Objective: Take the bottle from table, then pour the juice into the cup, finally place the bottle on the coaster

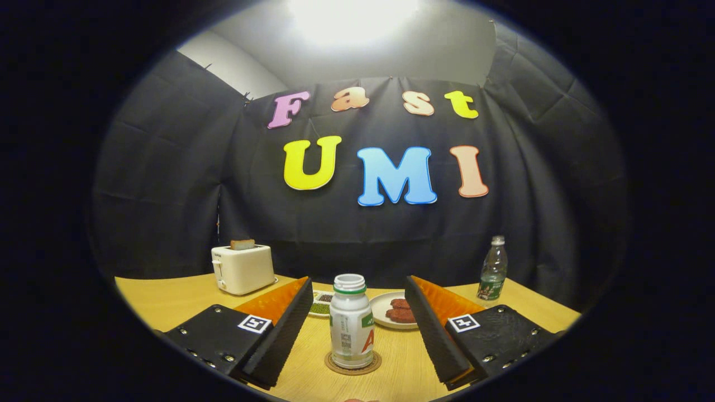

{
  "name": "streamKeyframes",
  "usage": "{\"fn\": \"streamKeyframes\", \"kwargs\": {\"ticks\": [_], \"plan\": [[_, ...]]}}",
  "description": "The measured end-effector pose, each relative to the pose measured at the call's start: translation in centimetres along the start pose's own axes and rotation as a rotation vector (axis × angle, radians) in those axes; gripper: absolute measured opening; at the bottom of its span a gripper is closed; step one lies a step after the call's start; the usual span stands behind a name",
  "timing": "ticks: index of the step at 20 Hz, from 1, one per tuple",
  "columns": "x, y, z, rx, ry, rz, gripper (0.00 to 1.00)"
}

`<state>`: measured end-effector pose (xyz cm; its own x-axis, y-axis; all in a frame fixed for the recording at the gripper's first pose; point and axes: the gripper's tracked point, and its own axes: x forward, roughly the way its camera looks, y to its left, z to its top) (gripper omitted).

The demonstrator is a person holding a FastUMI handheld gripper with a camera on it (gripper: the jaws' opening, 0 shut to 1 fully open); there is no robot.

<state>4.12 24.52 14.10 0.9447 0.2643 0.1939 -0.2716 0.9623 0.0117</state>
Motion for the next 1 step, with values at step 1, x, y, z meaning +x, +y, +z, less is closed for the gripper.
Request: {"fn": "streamKeyframes", "kwargs": {"ticks": [1], "plan": [[-0.85, -0.66, 1.72, 0.0, -0.021, -0.009, 0.99]]}}
